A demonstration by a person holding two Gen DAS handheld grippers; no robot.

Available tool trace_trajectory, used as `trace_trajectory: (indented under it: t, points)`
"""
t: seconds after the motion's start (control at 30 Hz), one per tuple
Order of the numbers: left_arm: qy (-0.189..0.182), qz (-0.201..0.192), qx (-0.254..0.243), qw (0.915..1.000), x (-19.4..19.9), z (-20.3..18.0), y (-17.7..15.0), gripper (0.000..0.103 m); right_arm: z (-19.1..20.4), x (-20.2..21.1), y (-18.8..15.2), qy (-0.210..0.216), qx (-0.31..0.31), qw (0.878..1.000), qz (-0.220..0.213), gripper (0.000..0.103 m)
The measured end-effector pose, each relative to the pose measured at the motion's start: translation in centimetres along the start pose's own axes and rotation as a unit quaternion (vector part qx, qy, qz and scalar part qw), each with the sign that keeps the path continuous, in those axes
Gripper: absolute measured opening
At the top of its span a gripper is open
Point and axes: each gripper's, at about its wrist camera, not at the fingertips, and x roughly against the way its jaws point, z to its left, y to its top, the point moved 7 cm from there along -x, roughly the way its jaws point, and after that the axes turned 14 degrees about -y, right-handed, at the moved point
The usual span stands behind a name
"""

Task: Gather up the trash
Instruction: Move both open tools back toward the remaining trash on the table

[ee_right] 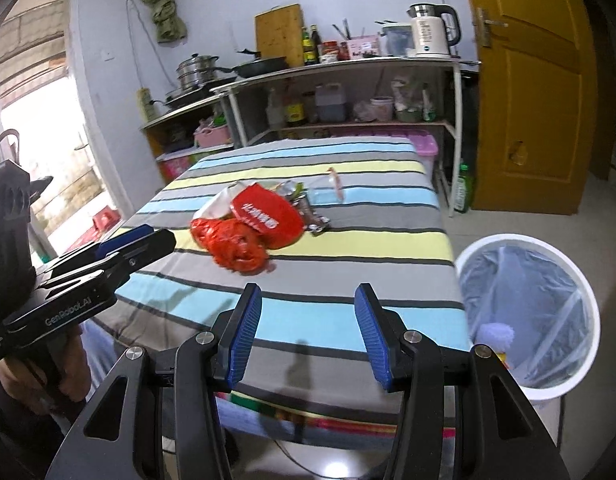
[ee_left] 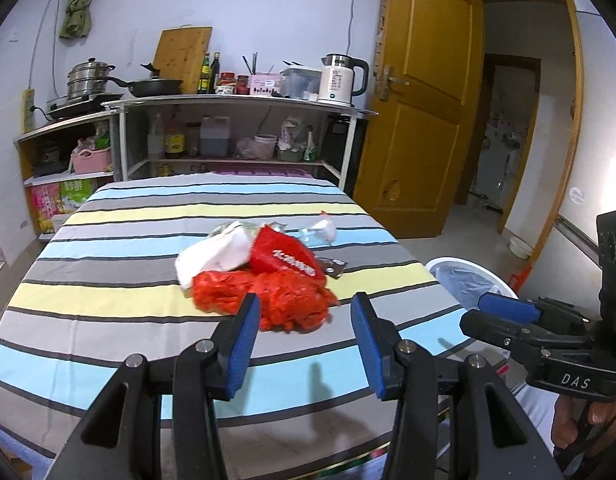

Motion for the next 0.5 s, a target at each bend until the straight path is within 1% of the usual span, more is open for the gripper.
trace_trajectory:
  t: [0.33, 0.5]
  points:
    - [0.028, -0.009, 0.017, 0.9994, 1.5, 3.3, -0.2, 0.049, 2.4, -1.8, 0.8, 0.019, 0.021, 1.0, 0.007, 0.05]
    - [0.036, -0.013, 0.025, 0.9989, 1.7, 4.6, -0.1, 0.049, 4.6, -3.1, 1.6, 0.031, 0.055, 0.998, 0.004, 0.05]
